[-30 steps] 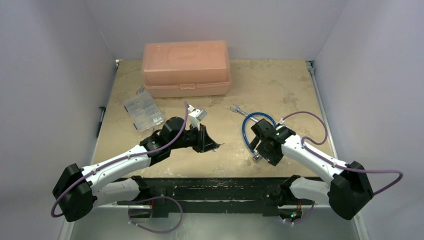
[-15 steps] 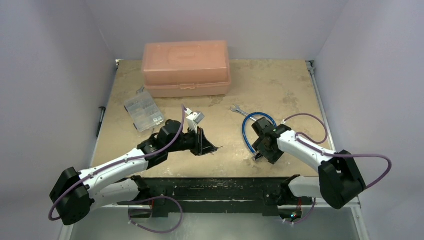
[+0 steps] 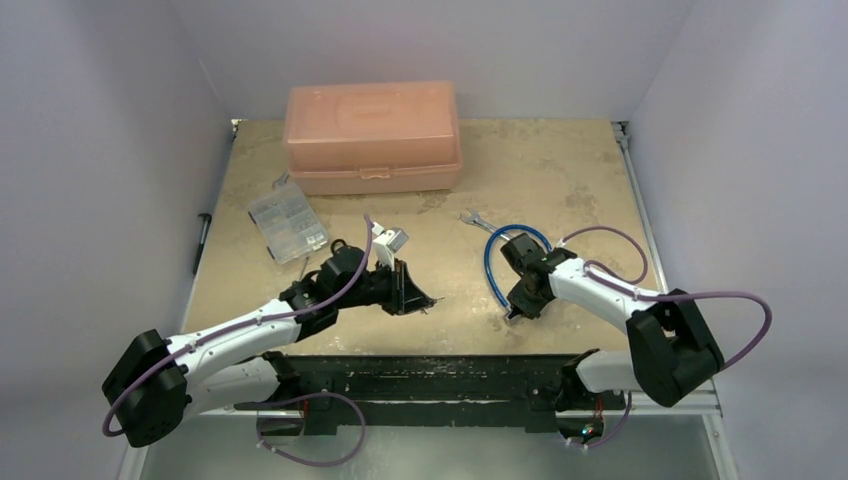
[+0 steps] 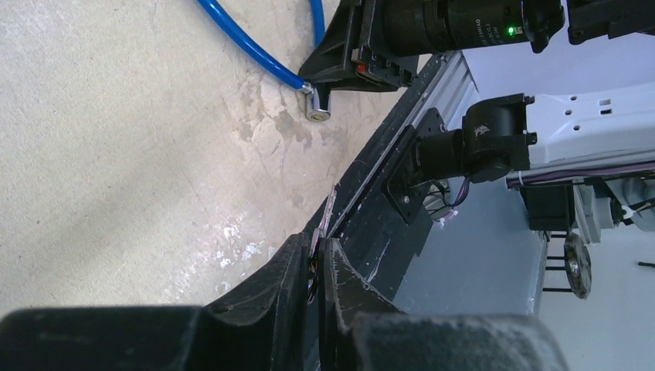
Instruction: Unlock with the key
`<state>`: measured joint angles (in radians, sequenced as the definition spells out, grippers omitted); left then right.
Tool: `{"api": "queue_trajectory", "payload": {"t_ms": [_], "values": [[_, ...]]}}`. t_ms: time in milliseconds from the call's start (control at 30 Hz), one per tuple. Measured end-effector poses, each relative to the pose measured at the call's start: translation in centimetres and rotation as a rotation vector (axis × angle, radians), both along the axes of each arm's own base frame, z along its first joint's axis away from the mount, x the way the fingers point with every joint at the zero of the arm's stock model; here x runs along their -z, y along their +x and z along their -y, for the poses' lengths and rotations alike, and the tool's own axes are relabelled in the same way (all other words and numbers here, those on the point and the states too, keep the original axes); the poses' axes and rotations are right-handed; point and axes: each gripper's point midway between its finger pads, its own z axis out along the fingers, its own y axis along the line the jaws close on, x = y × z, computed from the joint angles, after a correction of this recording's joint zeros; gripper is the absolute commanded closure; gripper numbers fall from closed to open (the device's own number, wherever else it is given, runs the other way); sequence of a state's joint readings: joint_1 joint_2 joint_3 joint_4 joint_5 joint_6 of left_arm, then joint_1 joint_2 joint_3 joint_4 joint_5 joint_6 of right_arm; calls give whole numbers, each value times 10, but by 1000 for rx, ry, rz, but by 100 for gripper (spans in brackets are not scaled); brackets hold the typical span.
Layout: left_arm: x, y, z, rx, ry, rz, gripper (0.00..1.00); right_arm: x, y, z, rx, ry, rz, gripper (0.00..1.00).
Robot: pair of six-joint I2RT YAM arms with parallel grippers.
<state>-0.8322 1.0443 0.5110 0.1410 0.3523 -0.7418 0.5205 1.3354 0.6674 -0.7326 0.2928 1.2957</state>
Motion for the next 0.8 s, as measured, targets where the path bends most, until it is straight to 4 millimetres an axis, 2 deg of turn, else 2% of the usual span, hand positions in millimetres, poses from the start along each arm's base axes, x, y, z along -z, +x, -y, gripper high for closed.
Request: {"api": "queue_trajectory", "payload": {"t_ms": [133, 433, 667, 800], "values": [[-1, 0, 0, -2, -4, -1, 100, 0, 2, -2, -6, 11, 5, 100], [-3, 1, 1, -5, -14, 2, 100, -9, -3, -2, 12, 57, 57, 100], [-9, 5, 5, -28, -55, 1, 100, -52, 1, -4, 40, 165, 225, 100], [-7, 6, 6, -42, -84, -19, 100, -70, 1, -2, 54, 202, 296, 100]]}}
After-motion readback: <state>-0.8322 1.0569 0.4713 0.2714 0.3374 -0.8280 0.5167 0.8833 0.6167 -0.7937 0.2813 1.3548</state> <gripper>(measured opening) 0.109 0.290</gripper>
